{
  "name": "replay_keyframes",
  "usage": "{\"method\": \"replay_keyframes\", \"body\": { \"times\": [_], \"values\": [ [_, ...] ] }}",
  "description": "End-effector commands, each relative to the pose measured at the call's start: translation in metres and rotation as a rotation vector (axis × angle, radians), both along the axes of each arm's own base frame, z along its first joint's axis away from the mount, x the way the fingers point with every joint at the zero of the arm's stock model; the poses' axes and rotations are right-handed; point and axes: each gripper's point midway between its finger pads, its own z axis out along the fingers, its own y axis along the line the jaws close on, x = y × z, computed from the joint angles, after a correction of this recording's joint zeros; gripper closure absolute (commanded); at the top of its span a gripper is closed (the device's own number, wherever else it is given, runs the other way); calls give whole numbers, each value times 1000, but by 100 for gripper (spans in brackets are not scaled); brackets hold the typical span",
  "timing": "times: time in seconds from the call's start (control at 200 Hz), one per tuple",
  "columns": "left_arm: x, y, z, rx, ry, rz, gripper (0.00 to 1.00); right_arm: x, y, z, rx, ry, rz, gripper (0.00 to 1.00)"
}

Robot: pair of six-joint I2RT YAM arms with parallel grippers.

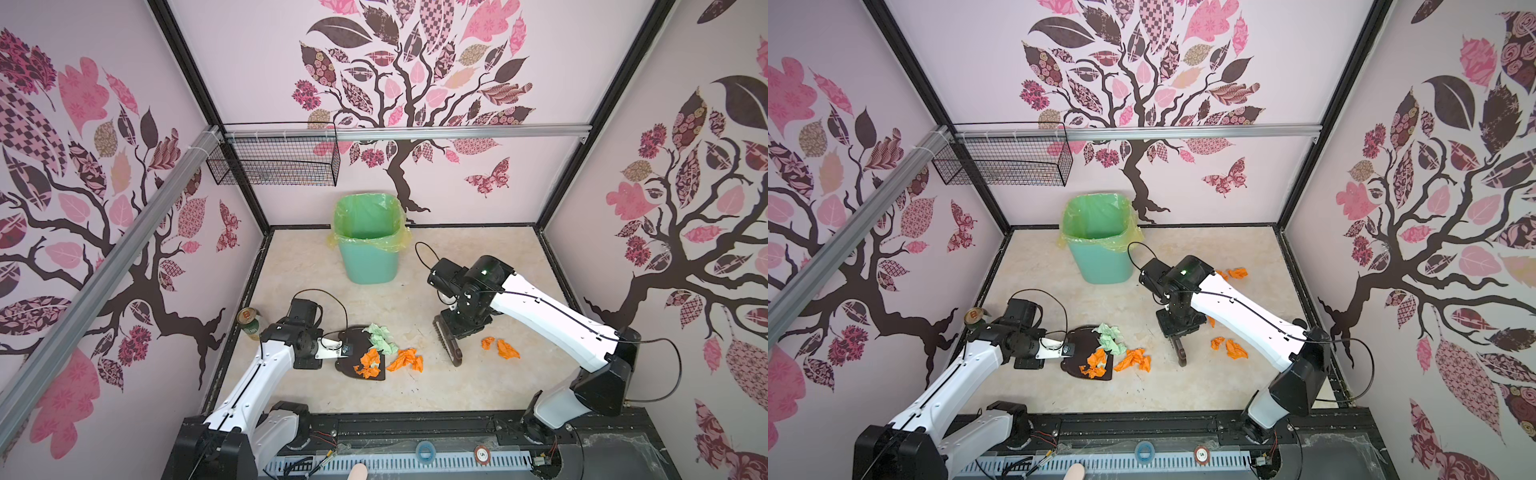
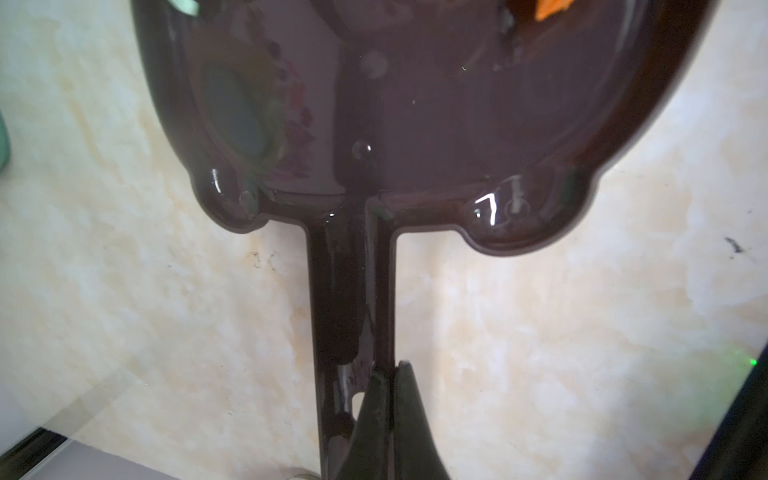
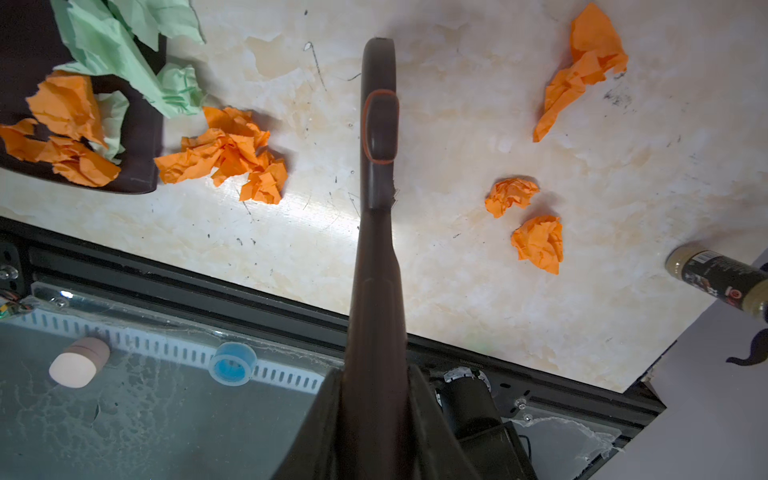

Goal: Sweep away the paper scraps from the table
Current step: 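Sweep more scraps toward the dustpan with the brush in the right gripper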

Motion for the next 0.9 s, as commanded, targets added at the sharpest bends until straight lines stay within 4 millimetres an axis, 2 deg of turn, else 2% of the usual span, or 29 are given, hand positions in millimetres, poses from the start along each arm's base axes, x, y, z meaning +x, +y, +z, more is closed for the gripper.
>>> {"method": "replay_keyframes", "body": {
  "times": [0.0, 0.26, 0.41, 0.58, 0.695, 0.895],
  "values": [
    [-15, -2, -16, 1, 56, -18, 100, -17, 19, -8, 13, 90, 13, 100],
    [-17, -15, -17, -4, 46, -41, 100, -23, 58, -22, 57, 138, 34, 100],
    [-13, -20, -17, -7, 45, -41, 100, -19, 85, -18, 155, 142, 26, 100],
    [-9, -20, -23, 1, 65, -27, 100, -25, 116, -15, 280, 166, 28, 100],
    [-7, -22, -25, -5, 68, -20, 100, -27, 124, -16, 305, 174, 30, 100],
    [5, -26, -22, -15, 50, 3, 100, -25, 120, -17, 287, 159, 26, 100]
  ]
}}
